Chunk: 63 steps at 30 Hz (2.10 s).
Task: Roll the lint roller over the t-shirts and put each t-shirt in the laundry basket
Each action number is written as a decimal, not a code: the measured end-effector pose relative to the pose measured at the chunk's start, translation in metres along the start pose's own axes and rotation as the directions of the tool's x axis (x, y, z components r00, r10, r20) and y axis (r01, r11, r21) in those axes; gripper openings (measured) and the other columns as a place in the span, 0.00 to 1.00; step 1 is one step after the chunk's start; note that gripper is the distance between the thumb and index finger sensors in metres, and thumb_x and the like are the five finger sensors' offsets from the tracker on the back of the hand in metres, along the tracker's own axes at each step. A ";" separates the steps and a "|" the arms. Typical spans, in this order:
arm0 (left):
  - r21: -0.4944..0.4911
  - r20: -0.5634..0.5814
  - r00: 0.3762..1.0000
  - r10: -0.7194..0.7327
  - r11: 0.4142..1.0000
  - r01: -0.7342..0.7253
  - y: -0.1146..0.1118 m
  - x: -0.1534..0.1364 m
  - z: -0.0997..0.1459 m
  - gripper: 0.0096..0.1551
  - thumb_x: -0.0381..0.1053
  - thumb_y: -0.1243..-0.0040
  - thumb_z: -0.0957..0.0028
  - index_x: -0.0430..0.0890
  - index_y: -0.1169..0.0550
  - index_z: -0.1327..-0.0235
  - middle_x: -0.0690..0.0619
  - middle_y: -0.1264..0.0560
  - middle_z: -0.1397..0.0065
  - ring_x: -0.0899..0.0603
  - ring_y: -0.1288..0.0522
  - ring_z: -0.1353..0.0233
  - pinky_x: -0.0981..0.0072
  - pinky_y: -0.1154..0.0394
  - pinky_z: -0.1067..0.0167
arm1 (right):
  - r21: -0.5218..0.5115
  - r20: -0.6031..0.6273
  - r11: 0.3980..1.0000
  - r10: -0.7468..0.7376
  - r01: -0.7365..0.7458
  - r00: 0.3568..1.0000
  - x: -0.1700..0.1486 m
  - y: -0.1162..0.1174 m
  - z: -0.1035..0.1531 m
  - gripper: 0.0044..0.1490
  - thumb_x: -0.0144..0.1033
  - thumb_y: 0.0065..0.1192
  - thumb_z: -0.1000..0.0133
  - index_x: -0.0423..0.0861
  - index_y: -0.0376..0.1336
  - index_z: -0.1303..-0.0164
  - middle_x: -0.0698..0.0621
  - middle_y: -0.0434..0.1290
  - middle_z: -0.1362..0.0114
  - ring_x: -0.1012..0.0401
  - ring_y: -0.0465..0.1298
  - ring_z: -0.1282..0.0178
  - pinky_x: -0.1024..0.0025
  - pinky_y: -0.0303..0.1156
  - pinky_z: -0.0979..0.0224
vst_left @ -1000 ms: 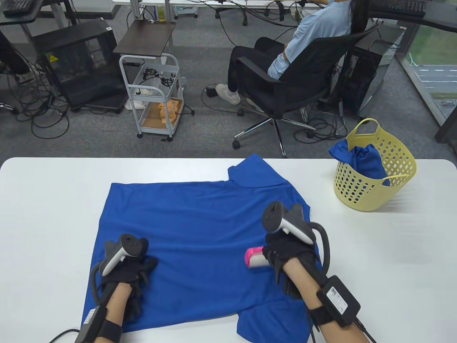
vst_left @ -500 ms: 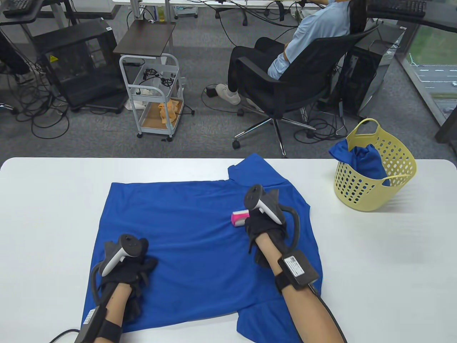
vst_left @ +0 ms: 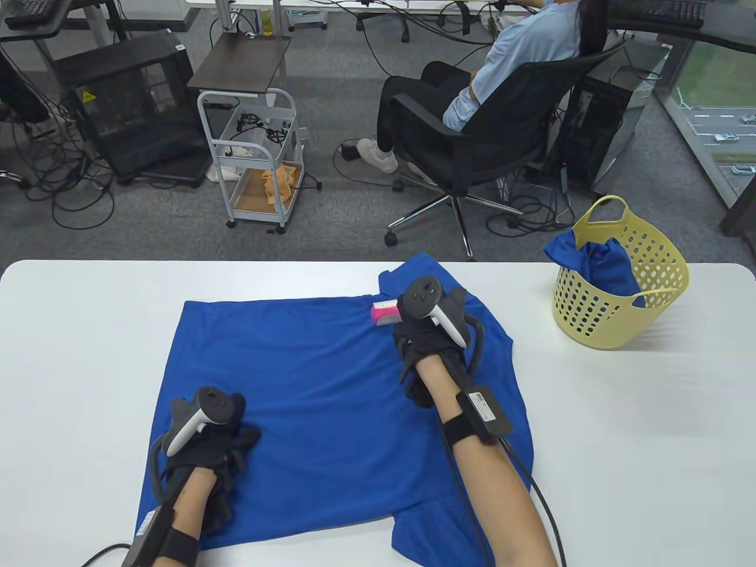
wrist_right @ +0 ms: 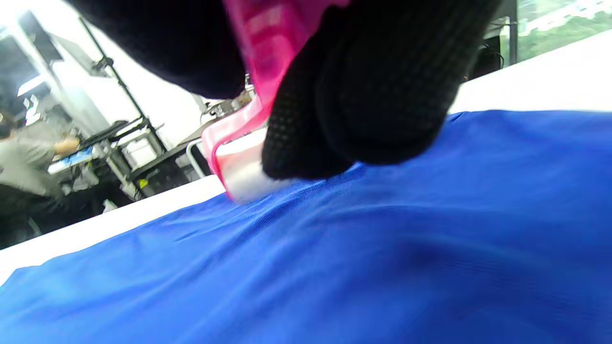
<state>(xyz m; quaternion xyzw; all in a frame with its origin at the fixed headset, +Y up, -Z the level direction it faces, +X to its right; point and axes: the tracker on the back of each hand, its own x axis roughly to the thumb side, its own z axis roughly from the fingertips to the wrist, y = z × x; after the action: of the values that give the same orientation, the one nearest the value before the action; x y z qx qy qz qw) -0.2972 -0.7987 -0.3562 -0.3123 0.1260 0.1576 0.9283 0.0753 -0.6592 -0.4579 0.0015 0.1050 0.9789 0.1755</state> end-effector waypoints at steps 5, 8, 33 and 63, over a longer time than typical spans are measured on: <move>0.001 -0.001 1.000 -0.001 1.000 0.001 0.000 0.000 0.000 0.45 0.73 0.61 0.45 0.70 0.67 0.24 0.56 0.77 0.20 0.30 0.79 0.22 0.25 0.69 0.33 | 0.335 0.074 0.923 0.176 -0.191 0.982 0.017 0.004 0.096 0.30 0.44 0.59 0.38 0.48 0.63 0.26 0.37 0.83 0.41 0.62 0.87 0.67 0.80 0.85 0.69; 0.004 -0.001 1.000 -0.003 1.000 0.003 0.000 0.000 0.000 0.45 0.73 0.61 0.45 0.70 0.67 0.24 0.56 0.77 0.20 0.30 0.79 0.22 0.26 0.69 0.33 | 0.339 0.119 0.895 0.263 -0.288 0.957 0.022 0.028 0.126 0.30 0.41 0.60 0.39 0.43 0.65 0.27 0.32 0.83 0.41 0.59 0.87 0.68 0.78 0.86 0.71; 0.069 -0.003 1.000 -0.023 0.997 0.023 0.006 -0.001 0.003 0.46 0.73 0.56 0.47 0.69 0.61 0.22 0.56 0.71 0.16 0.30 0.73 0.18 0.26 0.65 0.29 | 0.030 -0.031 0.995 -0.096 0.097 0.995 0.022 0.076 -0.084 0.44 0.38 0.51 0.37 0.52 0.32 0.21 0.41 0.60 0.22 0.58 0.77 0.43 0.76 0.80 0.51; 0.068 0.698 0.597 0.396 0.793 -0.606 0.029 0.097 0.151 0.41 0.55 0.37 0.45 0.45 0.42 0.24 0.45 0.31 0.30 0.41 0.17 0.34 0.48 0.19 0.41 | 0.153 0.791 0.958 -0.266 0.244 0.551 0.058 0.055 0.162 0.47 0.38 0.61 0.40 0.49 0.37 0.21 0.44 0.44 0.13 0.44 0.57 0.19 0.47 0.68 0.25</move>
<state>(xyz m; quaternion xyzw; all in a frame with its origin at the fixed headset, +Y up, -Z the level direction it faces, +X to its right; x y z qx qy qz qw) -0.1983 -0.6627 -0.2877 -0.0444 -0.0991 0.4922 0.8637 0.0083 -0.6565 -0.2900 0.4299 0.0257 0.8346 0.3435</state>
